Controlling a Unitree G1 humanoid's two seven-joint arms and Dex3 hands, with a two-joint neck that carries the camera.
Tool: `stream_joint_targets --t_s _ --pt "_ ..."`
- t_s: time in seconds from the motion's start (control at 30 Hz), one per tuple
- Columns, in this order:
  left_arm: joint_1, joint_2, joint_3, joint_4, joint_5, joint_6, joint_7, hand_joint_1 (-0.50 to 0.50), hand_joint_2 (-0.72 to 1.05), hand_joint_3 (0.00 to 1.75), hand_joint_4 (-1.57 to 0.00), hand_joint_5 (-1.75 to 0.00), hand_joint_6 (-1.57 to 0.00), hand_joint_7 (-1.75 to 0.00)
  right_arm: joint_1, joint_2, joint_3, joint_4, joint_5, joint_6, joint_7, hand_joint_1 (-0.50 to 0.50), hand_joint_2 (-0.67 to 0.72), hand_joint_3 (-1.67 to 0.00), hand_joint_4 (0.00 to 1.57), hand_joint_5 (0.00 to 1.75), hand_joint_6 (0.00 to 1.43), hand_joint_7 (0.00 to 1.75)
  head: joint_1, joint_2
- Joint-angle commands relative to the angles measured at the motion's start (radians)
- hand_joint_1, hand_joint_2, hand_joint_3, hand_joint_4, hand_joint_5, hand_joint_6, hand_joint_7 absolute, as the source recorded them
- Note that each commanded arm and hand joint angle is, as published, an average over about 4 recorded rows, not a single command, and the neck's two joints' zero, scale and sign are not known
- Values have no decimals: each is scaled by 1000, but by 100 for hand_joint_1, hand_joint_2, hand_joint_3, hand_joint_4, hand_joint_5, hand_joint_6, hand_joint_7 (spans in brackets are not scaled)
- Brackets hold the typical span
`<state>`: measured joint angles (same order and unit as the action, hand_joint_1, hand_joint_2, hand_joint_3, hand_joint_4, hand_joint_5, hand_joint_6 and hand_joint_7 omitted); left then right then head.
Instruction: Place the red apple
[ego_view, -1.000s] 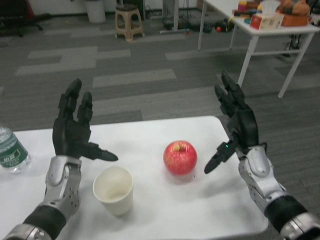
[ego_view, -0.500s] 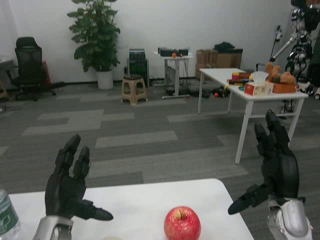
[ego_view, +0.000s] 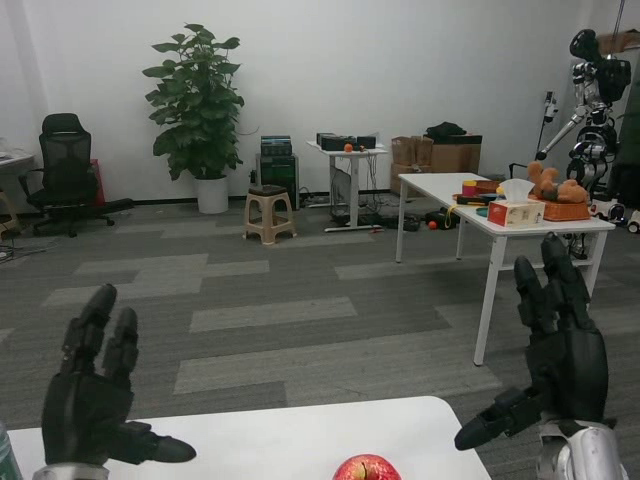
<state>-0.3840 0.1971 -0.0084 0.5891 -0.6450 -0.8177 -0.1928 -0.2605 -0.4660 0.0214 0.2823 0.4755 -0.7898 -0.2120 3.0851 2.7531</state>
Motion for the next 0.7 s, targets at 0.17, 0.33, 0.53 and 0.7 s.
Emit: stream_joint_targets --t_s 0.17,0.33,0.53,0.7 --pt "28 36 59 -71 37 33 3 -34 -10 4 0 0 0 -40 -17 -1 15 -17 3 -6 -7 -46 66 0 0 0 0 0 25 -33" --pt "49 59 61 -96 38 54 3 -34 -10 4 0 0 0 -35 -21 -4 69 -8 2 -5 -6 -46 66 0 0 0 0 0 34 -141" --pt "64 89 52 -109 39 77 1 -34 -10 2 0 0 0 -38 -39 -6 123 25 2 -5 -4 -46 66 0 0 0 0 0 38 -213" --pt "72 117 45 -120 38 101 1 -34 -10 0 0 0 0 -35 -54 -6 160 56 2 -5 -1 -46 66 0 0 0 0 0 38 -242"
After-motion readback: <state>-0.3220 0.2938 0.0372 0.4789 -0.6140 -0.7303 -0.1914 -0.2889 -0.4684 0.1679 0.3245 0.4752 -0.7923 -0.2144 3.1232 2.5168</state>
